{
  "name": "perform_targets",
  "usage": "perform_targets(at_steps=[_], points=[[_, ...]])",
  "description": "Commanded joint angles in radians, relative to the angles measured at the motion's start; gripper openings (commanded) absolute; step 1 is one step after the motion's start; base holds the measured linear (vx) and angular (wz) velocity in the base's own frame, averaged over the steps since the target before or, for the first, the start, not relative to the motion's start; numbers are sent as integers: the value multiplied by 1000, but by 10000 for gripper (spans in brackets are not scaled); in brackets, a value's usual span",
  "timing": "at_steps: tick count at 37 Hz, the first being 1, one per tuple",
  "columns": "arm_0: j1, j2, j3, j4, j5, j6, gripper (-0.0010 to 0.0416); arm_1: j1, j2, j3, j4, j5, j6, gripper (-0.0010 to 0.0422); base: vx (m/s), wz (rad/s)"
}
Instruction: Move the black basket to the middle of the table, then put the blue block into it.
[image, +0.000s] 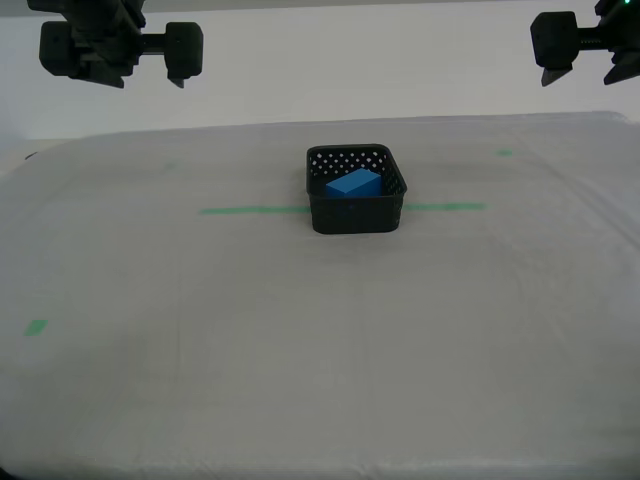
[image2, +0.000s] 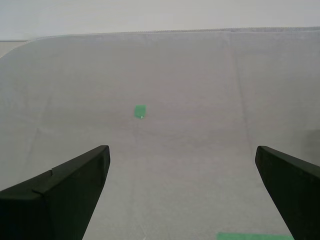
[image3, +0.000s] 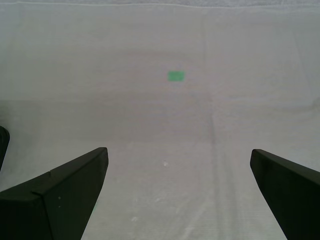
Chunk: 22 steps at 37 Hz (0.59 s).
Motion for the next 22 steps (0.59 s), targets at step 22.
perform_targets(at_steps=[22], points=[[0,0,1,0,0,0,399,0,-1,0,3,-4,1,400,0,0]])
